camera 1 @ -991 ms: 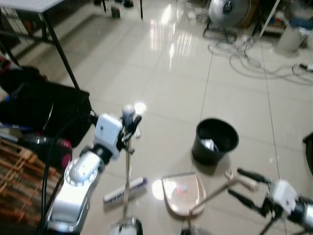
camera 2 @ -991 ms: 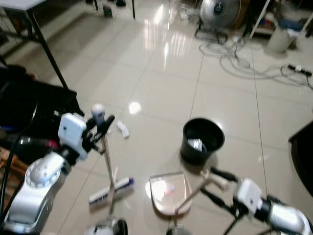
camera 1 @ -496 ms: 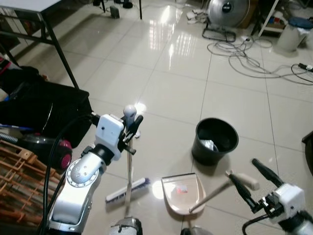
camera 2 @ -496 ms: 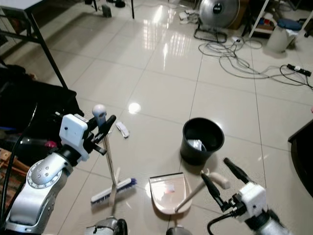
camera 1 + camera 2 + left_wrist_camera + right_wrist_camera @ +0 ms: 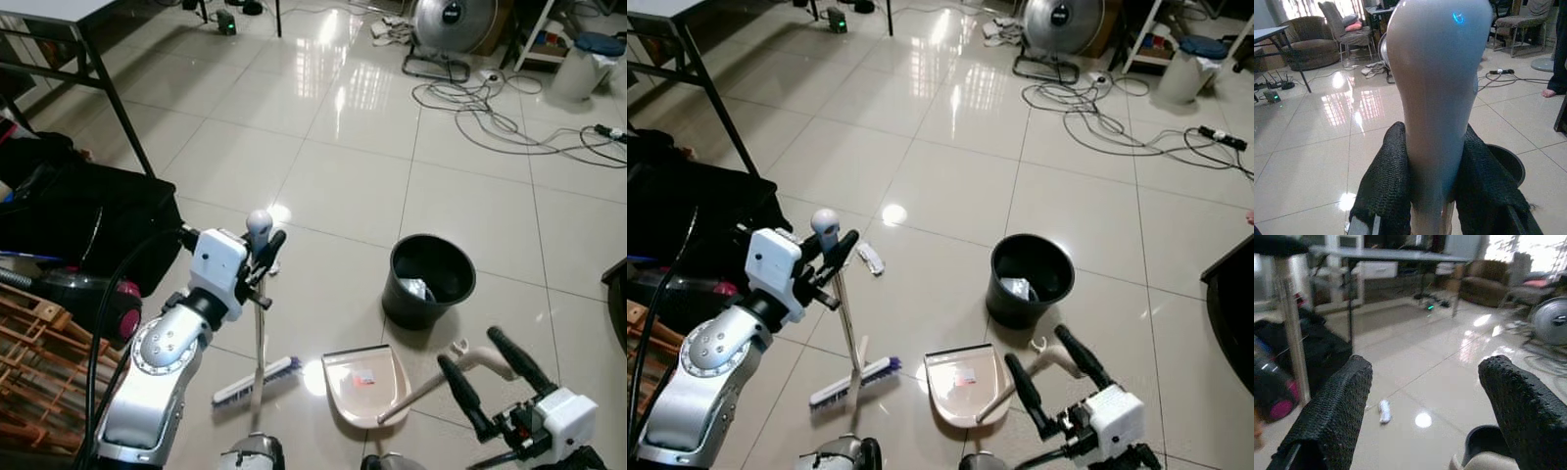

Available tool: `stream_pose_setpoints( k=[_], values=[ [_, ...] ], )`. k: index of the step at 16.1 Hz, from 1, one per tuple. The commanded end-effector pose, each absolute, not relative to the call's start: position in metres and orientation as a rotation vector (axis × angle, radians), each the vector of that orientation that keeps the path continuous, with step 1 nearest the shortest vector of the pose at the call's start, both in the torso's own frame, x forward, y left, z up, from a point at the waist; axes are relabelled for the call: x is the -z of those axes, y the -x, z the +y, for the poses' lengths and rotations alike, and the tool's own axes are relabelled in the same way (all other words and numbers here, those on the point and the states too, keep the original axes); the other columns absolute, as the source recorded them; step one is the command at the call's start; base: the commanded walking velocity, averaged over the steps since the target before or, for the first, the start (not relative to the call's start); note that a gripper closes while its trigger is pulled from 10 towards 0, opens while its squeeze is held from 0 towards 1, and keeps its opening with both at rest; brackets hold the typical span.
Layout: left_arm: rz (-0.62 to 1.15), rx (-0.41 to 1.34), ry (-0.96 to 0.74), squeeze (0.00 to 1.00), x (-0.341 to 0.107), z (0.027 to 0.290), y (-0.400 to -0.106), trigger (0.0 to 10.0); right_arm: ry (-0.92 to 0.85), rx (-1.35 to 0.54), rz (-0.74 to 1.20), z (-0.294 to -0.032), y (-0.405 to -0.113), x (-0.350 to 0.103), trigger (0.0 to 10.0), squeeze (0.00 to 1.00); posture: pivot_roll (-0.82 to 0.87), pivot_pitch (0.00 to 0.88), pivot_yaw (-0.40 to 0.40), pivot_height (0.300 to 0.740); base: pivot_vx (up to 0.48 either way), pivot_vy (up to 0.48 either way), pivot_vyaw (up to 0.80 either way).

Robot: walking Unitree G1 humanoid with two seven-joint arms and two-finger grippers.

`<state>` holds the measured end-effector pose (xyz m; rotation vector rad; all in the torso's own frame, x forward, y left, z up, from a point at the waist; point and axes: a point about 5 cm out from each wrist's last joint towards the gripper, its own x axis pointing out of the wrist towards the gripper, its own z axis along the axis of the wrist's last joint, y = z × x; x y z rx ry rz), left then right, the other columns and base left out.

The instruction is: Sweep floor

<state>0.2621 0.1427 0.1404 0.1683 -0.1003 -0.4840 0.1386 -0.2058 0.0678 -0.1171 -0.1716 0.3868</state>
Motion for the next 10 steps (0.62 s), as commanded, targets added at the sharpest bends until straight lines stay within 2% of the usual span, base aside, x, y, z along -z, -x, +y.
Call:
stream_pose_setpoints(
  k=[1,2,4,5,6,9,10],
  values=[
    [-0.131,0.484,-0.17,0.0,-0.147,0.145,-0.261,10.0,0.167,-0.297,-0.192,-0.213,-0.137,-0.074,10.0,0.0,0.07,0.1,0.014,0.74,0.0,0.0,0.0],
    [-0.133,0.488,-0.17,0.0,-0.146,0.145,-0.259,10.0,0.234,-0.166,-0.22,-0.216,-0.136,-0.079,10.0,0.0,0.07,0.096,0.017,0.74,0.0,0.0,0.0],
    [-0.137,0.491,-0.17,0.0,-0.147,0.144,-0.259,10.0,0.185,-0.071,-0.223,-0.216,-0.134,-0.076,10.0,0.0,0.07,0.091,0.023,0.74,0.0,0.0,0.0],
    [-0.141,0.492,-0.17,0.0,-0.147,0.145,-0.26,10.0,0.152,-0.052,-0.208,-0.213,-0.132,-0.071,10.0,0.8,0.07,0.089,0.026,0.74,0.0,0.0,0.0],
    [-0.145,0.495,-0.17,0.0,-0.148,0.145,-0.261,10.0,0.12,-0.07,-0.182,-0.205,-0.129,-0.062,10.0,1.0,0.07,0.086,0.03,0.74,0.0,0.0,0.0],
    [-0.149,0.501,-0.17,0.0,-0.148,0.145,-0.262,10.0,0.118,-0.062,-0.129,-0.199,-0.121,-0.047,10.0,1.0,0.07,0.079,0.028,0.74,0.0,0.0,0.0],
    [-0.149,0.503,-0.167,0.0,-0.147,0.145,-0.262,10.0,0.111,-0.047,-0.045,-0.203,-0.119,-0.031,10.0,1.0,0.07,0.072,0.027,0.74,0.0,0.0,0.0]
  ],
)
